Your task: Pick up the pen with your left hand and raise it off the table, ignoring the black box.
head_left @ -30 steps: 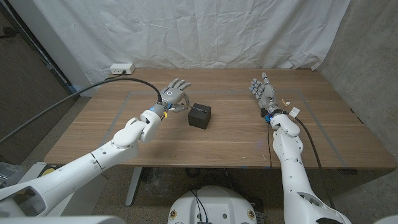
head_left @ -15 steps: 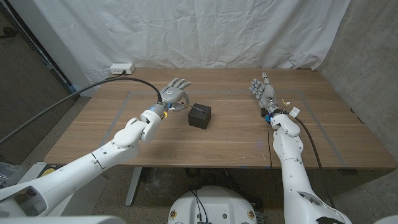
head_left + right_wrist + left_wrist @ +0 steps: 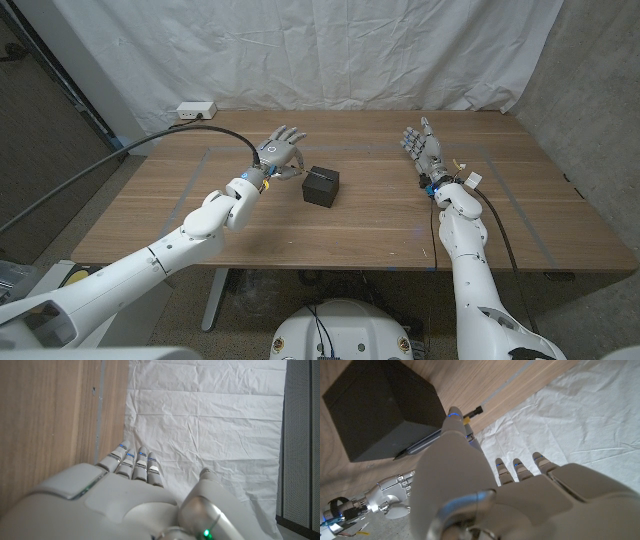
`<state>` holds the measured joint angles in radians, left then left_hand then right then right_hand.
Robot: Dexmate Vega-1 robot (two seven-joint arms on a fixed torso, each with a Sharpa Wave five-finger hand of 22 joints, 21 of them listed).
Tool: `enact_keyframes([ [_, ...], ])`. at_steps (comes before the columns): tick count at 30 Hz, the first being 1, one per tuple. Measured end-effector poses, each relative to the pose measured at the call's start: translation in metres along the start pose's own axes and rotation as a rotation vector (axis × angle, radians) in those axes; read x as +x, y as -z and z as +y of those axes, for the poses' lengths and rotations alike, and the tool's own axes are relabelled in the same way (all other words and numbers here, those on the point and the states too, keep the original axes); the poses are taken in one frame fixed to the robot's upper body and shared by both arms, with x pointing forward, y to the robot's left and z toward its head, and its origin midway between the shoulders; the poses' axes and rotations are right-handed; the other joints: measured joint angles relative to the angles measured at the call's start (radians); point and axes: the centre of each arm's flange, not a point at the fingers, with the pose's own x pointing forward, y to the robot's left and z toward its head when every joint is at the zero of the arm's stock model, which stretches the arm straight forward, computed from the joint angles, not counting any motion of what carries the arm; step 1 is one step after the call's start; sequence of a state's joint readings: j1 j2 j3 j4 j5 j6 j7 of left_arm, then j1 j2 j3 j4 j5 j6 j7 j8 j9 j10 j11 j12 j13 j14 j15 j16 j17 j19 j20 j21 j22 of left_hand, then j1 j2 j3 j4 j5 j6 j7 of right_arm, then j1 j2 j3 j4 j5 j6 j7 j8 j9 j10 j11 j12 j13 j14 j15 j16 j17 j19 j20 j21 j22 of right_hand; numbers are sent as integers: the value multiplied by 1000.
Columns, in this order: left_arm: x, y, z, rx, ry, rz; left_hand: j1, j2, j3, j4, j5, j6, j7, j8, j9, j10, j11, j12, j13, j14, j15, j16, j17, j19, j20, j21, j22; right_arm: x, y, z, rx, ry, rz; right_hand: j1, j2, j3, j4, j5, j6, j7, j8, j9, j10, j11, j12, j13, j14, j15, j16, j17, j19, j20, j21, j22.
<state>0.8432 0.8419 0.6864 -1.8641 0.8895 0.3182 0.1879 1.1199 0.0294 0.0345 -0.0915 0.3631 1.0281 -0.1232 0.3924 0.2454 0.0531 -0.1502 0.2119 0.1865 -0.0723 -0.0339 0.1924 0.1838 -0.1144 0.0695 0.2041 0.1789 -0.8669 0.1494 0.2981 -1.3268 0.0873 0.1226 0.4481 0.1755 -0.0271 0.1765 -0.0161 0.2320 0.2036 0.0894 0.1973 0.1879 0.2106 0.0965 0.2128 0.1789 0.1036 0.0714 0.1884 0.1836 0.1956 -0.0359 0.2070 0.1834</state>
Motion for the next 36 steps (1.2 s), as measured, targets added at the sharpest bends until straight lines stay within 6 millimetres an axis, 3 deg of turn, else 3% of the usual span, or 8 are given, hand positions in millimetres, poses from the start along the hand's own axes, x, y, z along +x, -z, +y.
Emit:
enact_keyframes([
  [10,0,2,-2,-9,-1,9,13,5,-1,-2,-1,32,7,34,2,36,-4,7,0,22,-2,8,0,11,0,0,0,1,1,0,-1,1,4,-4,4,0,0,0,0,0,0,0,0,0,0,0,0,0,0,0,0,0,0,0],
  [32,2,-1,-4,-27,0,14,26,5,-10,-1,-12,32,7,39,2,59,-5,11,0,36,0,8,5,16,5,0,0,5,2,1,-6,6,8,-4,4,-3,-3,0,0,0,0,0,0,0,0,0,0,0,0,0,0,0,0,0],
  [33,2,0,-4,-29,1,15,26,5,-10,-1,-12,32,7,54,2,59,-5,11,0,36,0,8,5,16,5,0,0,5,2,1,-6,5,8,-4,4,-3,-3,0,0,0,0,0,0,0,0,0,0,0,0,0,0,0,0,0],
  [36,2,0,-4,-34,1,18,27,3,-10,-1,-12,32,7,55,2,59,-5,11,0,36,0,8,5,16,5,0,0,5,2,1,-8,6,8,-4,4,-3,-3,0,0,0,0,0,0,0,0,0,0,0,0,0,0,0,0,0],
])
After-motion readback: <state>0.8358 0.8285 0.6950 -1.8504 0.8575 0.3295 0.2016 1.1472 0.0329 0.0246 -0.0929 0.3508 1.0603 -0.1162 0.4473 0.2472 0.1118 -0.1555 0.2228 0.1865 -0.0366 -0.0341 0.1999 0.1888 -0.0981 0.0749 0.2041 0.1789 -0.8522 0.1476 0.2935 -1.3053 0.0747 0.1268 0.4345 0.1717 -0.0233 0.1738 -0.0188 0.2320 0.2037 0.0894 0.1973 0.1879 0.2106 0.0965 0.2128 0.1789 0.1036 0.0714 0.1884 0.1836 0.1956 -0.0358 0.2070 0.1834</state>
